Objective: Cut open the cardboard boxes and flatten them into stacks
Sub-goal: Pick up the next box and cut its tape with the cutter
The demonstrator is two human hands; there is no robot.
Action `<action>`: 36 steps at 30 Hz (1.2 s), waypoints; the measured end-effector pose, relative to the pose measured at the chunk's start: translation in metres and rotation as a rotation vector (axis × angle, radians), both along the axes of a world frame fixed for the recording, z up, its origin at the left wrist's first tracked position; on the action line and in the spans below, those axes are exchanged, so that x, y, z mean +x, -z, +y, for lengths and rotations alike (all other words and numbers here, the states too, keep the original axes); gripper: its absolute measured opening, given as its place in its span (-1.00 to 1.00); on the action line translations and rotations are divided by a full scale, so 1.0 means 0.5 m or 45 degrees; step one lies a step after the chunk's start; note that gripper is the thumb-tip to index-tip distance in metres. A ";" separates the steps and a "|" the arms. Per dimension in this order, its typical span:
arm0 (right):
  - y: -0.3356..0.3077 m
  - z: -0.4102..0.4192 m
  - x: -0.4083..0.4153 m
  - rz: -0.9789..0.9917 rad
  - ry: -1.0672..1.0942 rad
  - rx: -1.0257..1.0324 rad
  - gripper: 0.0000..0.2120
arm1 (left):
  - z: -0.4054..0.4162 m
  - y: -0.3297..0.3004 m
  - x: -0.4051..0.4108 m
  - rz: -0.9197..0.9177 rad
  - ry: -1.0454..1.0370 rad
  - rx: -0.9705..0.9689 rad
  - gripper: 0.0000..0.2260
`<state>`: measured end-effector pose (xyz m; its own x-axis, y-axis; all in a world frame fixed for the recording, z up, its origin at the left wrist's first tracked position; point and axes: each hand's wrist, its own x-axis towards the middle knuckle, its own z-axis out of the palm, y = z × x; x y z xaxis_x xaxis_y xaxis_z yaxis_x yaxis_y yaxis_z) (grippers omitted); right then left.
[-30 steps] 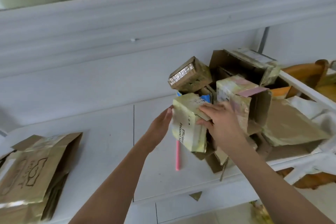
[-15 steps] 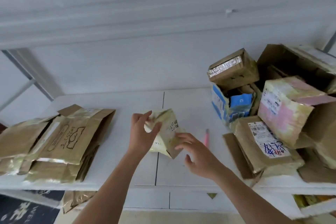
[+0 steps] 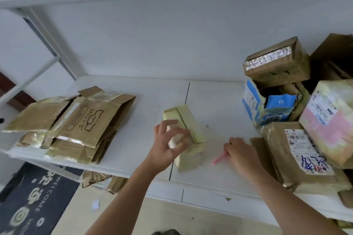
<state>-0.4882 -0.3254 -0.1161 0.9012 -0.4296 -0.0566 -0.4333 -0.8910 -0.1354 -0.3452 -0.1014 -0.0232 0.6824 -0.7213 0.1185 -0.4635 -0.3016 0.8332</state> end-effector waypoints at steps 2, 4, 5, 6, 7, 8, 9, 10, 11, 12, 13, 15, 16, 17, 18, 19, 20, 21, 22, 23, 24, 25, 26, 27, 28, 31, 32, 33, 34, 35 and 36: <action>-0.019 -0.008 0.010 -0.040 -0.059 -0.055 -0.96 | 0.010 0.008 0.010 0.039 -0.248 -0.053 -0.88; -0.047 -0.005 0.020 -0.338 0.053 0.059 -0.94 | 0.013 0.014 0.015 0.088 -0.417 -0.016 -0.73; -0.065 -0.003 0.031 -0.504 0.134 0.148 -0.91 | 0.010 0.016 0.013 0.155 -0.457 0.008 -0.63; -0.083 0.003 0.043 -0.640 0.194 0.238 -0.88 | 0.007 0.017 0.010 0.191 -0.470 0.026 -0.54; -0.106 0.012 0.059 -0.765 0.209 0.345 -0.88 | 0.003 0.021 0.007 0.187 -0.469 0.028 -0.46; -0.131 0.024 0.077 -0.881 0.157 0.491 -0.88 | 0.000 0.026 0.004 0.159 -0.458 0.034 -0.40; -0.156 0.038 0.096 -0.972 0.072 0.639 -0.89 | -0.003 0.030 0.001 0.135 -0.452 0.034 -0.38; -0.183 0.056 0.115 -1.020 0.003 0.773 -0.91 | -0.005 0.032 -0.002 0.119 -0.460 0.039 -0.38; -0.203 0.073 0.134 -1.041 -0.030 0.908 -0.94 | -0.006 0.032 -0.002 0.101 -0.470 0.043 -0.39; -0.216 0.089 0.154 -1.057 -0.033 1.064 -0.96 | -0.006 0.032 -0.001 0.074 -0.478 0.052 -0.39; -0.223 0.105 0.174 -1.074 -0.006 1.212 -0.95 | -0.005 0.032 0.001 0.035 -0.479 0.071 -0.39; -0.224 0.131 0.212 -1.101 0.052 1.387 -0.92 | -0.002 0.029 0.008 -0.049 -0.451 0.146 -0.38; -0.220 0.141 0.228 -1.102 0.078 1.418 -0.92 | 0.000 0.026 0.011 -0.078 -0.436 0.192 -0.39; -0.214 0.147 0.239 -1.101 0.100 1.424 -0.93 | 0.002 0.023 0.015 -0.091 -0.423 0.231 -0.41; -0.206 0.152 0.245 -1.095 0.116 1.402 -0.94 | 0.005 0.021 0.020 -0.091 -0.411 0.252 -0.46; -0.199 0.155 0.247 -1.092 0.119 1.359 -0.94 | 0.009 0.020 0.025 -0.083 -0.398 0.257 -0.51; -0.194 0.157 0.245 -1.091 0.117 1.311 -0.94 | 0.013 0.021 0.028 -0.070 -0.381 0.250 -0.55; -0.191 0.158 0.243 -1.089 0.106 1.264 -0.94 | 0.017 0.023 0.030 -0.046 -0.363 0.234 -0.57; -0.189 0.159 0.242 -1.084 0.089 1.225 -0.93 | 0.021 0.025 0.031 -0.011 -0.350 0.208 -0.57; -0.188 0.159 0.241 -1.077 0.070 1.185 -0.92 | 0.024 0.028 0.031 0.034 -0.338 0.180 -0.57; -0.188 0.159 0.241 -1.070 0.046 1.140 -0.91 | 0.026 0.031 0.031 0.072 -0.327 0.160 -0.56; -0.189 0.160 0.242 -1.063 0.013 1.090 -0.91 | 0.028 0.032 0.031 0.095 -0.318 0.151 -0.56; -0.191 0.161 0.244 -1.052 -0.027 1.031 -0.91 | 0.029 0.032 0.032 0.102 -0.313 0.155 -0.56; -0.192 0.162 0.245 -1.034 -0.078 0.965 -0.91 | 0.030 0.032 0.033 0.101 -0.316 0.170 -0.56; -0.193 0.162 0.247 -1.008 -0.136 0.898 -0.92 | 0.031 0.031 0.035 0.093 -0.325 0.189 -0.56; -0.203 0.161 0.251 -0.902 -0.309 0.724 -0.93 | 0.030 0.027 0.034 0.036 -0.345 0.260 -0.57; -0.207 0.161 0.251 -0.868 -0.331 0.686 -0.92 | 0.029 0.027 0.033 0.017 -0.349 0.285 -0.57; -0.210 0.162 0.249 -0.841 -0.342 0.654 -0.92 | 0.029 0.026 0.030 0.001 -0.353 0.303 -0.57; -0.213 0.164 0.245 -0.822 -0.352 0.624 -0.92 | 0.029 0.026 0.029 -0.013 -0.358 0.314 -0.57; -0.215 0.167 0.239 -0.805 -0.365 0.602 -0.92 | 0.029 0.026 0.028 -0.027 -0.362 0.318 -0.57; -0.215 0.169 0.230 -0.786 -0.373 0.589 -0.92 | 0.029 0.027 0.027 -0.040 -0.361 0.320 -0.57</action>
